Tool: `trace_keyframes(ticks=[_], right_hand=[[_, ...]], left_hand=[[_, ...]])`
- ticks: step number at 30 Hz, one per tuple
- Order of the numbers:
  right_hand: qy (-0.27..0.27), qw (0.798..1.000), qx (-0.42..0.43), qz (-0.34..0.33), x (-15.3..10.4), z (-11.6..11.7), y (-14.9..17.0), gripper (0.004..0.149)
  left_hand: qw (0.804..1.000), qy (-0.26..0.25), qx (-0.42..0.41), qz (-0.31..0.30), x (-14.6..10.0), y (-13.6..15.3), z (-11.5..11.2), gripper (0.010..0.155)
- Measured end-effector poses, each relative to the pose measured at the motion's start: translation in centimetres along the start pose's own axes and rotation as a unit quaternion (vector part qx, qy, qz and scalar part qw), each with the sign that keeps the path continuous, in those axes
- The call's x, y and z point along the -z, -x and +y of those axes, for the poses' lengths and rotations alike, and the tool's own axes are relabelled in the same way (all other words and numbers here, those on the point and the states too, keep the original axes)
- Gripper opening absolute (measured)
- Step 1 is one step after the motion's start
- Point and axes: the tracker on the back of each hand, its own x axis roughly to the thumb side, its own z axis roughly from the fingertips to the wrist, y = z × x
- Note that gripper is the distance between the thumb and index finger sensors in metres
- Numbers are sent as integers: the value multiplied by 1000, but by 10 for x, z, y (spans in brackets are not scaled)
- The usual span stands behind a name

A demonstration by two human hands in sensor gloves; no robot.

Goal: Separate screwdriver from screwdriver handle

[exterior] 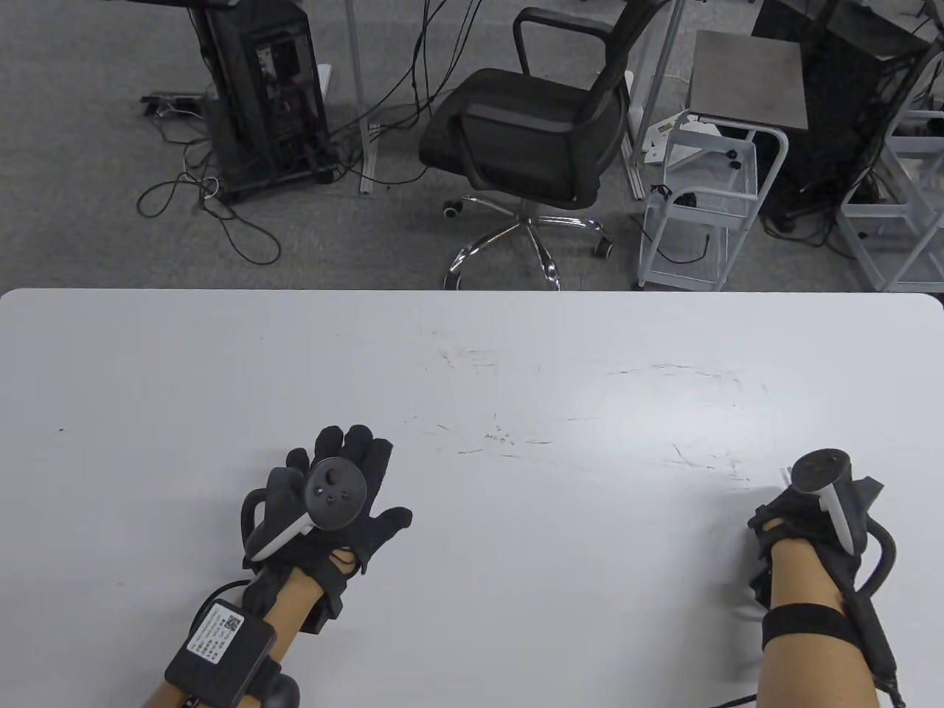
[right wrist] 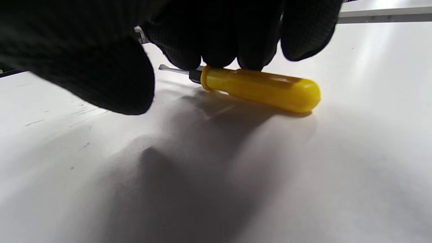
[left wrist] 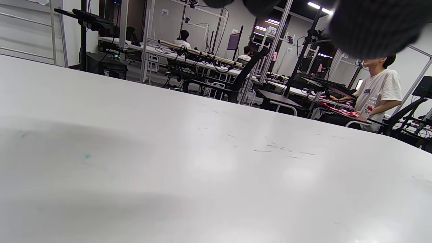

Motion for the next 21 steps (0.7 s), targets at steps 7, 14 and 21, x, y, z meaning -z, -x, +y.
trace_keyframes(ticks=[7, 14, 21], right_hand=[[30, 999, -5, 24, 2, 1, 8, 63], [46, 998, -21, 48, 5, 4, 14, 63], [54, 997, -19, 49, 3, 4, 15, 65]], left_hand=[[1000, -1, 2, 2, 0, 0, 0, 90], [1000, -3, 4, 6, 0, 1, 1, 89], [1000, -3, 4, 8, 0, 1, 1, 90]])
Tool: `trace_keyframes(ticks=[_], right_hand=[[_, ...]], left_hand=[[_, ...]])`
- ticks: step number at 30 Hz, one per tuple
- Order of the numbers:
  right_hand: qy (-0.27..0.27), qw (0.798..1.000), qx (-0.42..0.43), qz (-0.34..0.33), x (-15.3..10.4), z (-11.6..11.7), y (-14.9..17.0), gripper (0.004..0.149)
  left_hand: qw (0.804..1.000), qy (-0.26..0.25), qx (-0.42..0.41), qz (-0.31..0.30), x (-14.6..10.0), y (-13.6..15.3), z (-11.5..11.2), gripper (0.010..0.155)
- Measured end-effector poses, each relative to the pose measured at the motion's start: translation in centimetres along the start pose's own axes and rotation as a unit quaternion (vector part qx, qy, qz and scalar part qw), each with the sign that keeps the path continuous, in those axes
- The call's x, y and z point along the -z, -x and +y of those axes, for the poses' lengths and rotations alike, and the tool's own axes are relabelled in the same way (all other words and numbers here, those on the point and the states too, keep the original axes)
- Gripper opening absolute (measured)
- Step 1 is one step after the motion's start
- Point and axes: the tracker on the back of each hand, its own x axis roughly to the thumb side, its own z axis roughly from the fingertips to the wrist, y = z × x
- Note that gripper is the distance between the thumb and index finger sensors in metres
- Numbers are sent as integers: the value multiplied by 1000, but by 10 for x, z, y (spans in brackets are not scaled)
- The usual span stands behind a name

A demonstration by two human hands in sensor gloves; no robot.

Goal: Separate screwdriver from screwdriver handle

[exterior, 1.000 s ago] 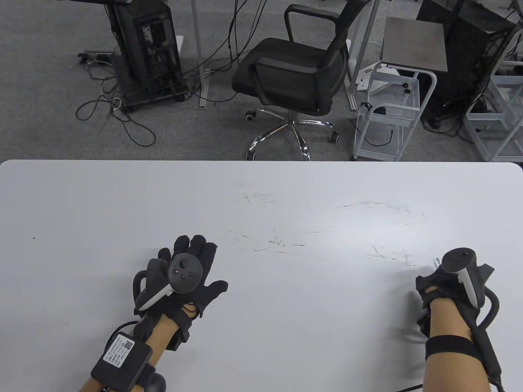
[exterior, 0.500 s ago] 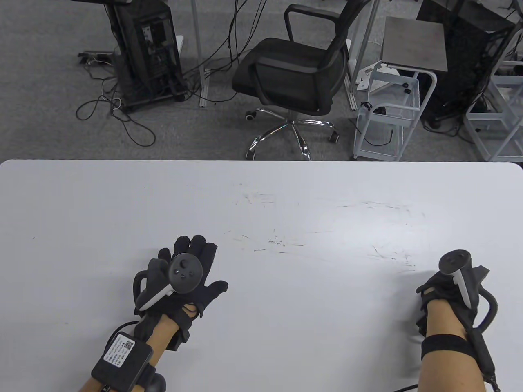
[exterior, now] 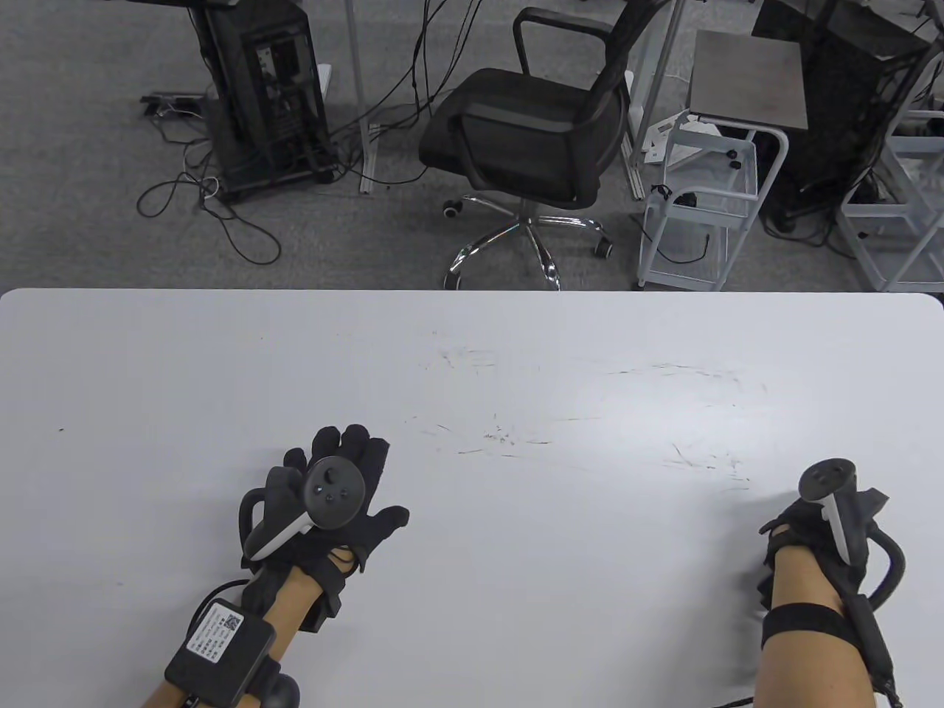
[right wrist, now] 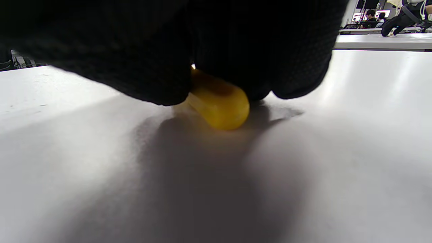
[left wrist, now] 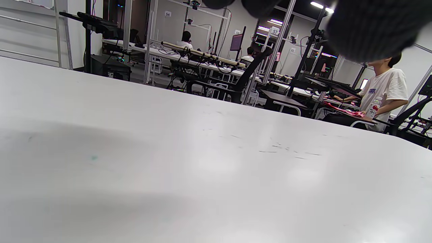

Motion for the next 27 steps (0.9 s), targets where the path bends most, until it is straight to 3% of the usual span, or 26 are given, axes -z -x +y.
trace_keyframes(ticks=[5, 10, 21, 27], right_hand=[[8, 1000, -13, -1, -2, 0, -1, 62], [16, 999, 29, -32, -10, -9, -10, 59], [18, 975, 115, -189, -58, -45, -65, 55], [12, 950, 110, -292, -90, -56, -88, 56]], left_hand=[[1000, -2, -2, 2, 0, 1, 1, 89], [1000, -4, -6, -1, 0, 1, 2, 89], [1000, -5, -7, -5, -1, -1, 1, 89], [1000, -2, -3, -7, 0, -3, -1, 88]])
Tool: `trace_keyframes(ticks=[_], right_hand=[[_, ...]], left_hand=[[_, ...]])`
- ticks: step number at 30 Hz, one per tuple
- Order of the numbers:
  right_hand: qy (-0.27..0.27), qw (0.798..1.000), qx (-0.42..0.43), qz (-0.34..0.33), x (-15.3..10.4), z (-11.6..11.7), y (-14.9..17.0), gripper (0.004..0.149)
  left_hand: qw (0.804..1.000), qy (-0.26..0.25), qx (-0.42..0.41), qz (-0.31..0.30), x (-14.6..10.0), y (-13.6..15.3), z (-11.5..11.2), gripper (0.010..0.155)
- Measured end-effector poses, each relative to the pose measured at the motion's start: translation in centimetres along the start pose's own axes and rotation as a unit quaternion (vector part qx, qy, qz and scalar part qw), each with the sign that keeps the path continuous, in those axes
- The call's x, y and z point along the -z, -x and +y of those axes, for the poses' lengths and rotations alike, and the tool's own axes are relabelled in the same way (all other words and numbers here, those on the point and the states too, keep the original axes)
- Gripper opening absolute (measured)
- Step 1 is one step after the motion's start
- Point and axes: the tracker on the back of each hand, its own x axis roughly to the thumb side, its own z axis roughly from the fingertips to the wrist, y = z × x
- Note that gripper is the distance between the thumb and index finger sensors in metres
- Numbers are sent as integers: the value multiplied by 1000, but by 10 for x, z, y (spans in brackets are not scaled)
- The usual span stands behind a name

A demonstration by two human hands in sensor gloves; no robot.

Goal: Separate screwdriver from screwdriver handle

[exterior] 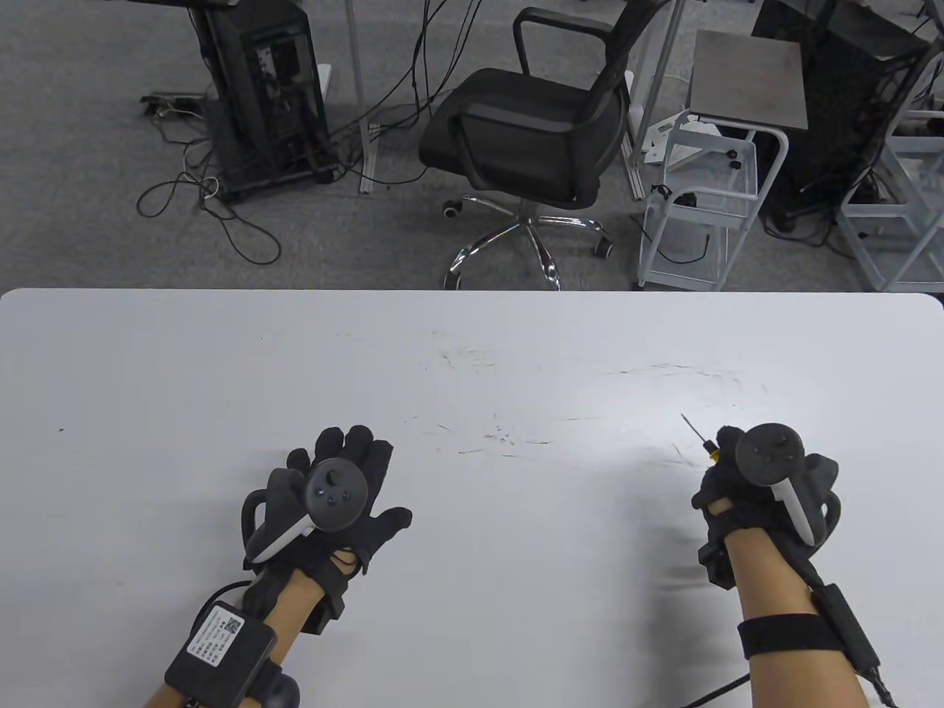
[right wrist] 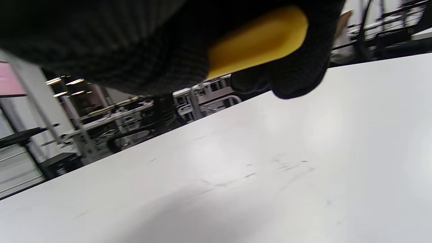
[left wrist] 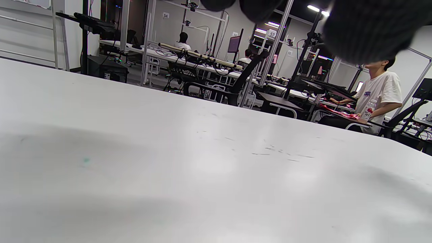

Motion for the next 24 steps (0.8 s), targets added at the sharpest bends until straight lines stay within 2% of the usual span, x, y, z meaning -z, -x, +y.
trace_keyframes(ticks=[9, 14, 24], right_hand=[[-25, 985, -30, -169, -37, 7, -66, 54], [-48, 975, -49, -210, -63, 20, -96, 53], [-50, 927, -39, -369, -113, 48, -148, 53]], left_hand=[[1000, -3, 3, -20, -1, -11, -5, 87], [1000, -3, 8, -29, -3, -18, -7, 85], [998, -5, 8, -62, -7, -34, -11, 82]])
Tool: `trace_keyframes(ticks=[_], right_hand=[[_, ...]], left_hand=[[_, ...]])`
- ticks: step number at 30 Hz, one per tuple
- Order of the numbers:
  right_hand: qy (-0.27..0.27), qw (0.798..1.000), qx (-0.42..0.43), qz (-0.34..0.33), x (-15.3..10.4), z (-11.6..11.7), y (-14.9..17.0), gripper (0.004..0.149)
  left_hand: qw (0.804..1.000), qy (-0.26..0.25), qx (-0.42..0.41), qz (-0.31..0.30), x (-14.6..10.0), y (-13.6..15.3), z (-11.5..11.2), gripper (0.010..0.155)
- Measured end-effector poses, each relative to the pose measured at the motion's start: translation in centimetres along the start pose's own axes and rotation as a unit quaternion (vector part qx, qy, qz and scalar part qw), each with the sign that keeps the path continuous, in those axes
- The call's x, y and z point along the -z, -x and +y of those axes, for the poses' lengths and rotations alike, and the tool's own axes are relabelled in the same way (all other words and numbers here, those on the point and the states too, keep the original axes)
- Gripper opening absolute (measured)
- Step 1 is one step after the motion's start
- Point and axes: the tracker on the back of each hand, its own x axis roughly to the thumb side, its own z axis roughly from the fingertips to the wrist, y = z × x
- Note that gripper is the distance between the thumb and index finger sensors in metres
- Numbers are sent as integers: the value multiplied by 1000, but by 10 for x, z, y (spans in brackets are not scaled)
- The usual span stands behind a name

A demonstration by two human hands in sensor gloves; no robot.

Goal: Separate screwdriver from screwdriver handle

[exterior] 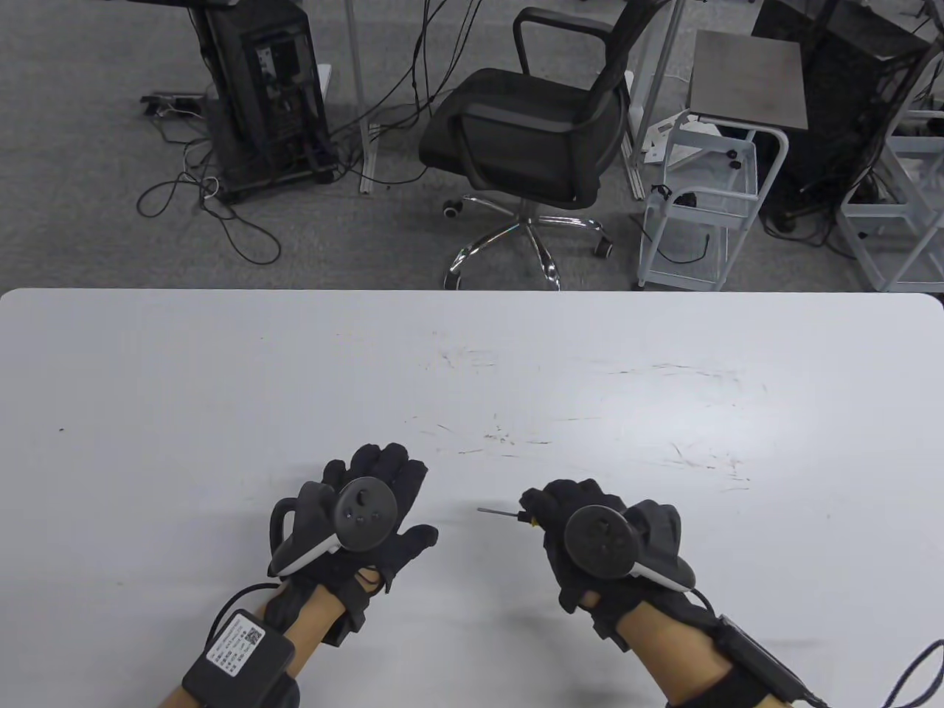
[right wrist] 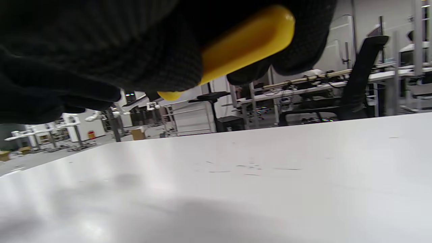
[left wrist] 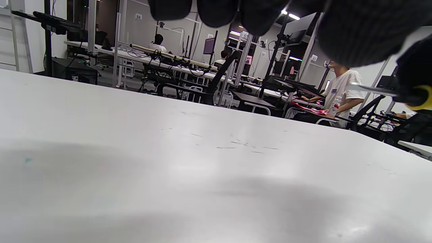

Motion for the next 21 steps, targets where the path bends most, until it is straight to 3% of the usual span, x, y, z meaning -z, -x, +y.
trace_keyframes(ticks=[12, 21], right_hand=[[15, 996, -6, -90, 3, 15, -32, 53], [31, 994, -29, -96, 0, 17, -35, 54]], left_hand=[[997, -23, 36, -58, -5, -31, -6, 62], [995, -33, 63, -69, -9, -44, -7, 50]])
